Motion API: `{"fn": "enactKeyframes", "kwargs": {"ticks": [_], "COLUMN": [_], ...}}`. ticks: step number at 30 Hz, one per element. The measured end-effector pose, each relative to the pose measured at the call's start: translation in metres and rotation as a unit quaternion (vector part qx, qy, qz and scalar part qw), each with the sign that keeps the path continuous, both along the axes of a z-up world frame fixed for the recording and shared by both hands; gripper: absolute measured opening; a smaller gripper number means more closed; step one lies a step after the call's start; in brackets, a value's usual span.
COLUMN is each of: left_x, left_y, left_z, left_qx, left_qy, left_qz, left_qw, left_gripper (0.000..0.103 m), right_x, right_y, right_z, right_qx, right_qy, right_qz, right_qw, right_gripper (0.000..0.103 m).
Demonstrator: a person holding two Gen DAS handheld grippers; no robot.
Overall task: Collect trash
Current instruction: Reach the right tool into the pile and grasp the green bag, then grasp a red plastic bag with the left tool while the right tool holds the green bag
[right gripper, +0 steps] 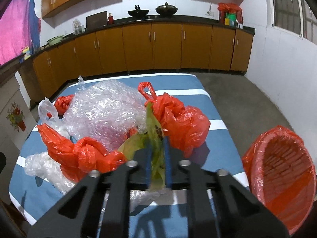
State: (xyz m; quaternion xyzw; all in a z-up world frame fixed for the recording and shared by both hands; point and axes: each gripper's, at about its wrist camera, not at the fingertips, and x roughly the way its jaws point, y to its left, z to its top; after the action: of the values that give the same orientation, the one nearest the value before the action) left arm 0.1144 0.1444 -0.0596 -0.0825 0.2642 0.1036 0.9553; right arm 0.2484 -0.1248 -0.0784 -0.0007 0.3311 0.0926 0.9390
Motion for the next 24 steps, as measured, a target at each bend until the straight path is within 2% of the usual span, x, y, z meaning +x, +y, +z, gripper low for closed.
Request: {"fn": "enactKeyframes", "kwargs": {"ticks": [7,14,21,24], "left_x": [0.023,0.05,0.073,0.084], "left_y": [-0.021,-0.044,-0.058,-0.06], "left_z": [-0.001,-0.003,-0.009,-0.017], "left_qx": [-0.001,0.0,-0.014,-0.02], "left_qy": [0.003,0.011,0.035,0.055], "left_qz": [-0.042,-0.078,-0.103,-0.11], "left_qw": [0.9991,0.9969,0.994,0.9922], "left_gripper": [0.085,0.084,0.073,0.065], "right_x": [-0.013,-0.021,-0.022,-0.023], "right_y": [-0.013,-0.02,-0.022,-0.022], "right_z": [0.013,0.017,0.013,0.011], "right_qx": [0.026,0.041,0.044,0.043], "right_qy": [-0.019,-0.027,-0.023,-0.021], "right_qz": [0.008,0.016,0.019,0.021], "right_qw": [0.999,0.999,0.999,0.999], "right_gripper": [0.001,0.001,0.001,0.001]}}
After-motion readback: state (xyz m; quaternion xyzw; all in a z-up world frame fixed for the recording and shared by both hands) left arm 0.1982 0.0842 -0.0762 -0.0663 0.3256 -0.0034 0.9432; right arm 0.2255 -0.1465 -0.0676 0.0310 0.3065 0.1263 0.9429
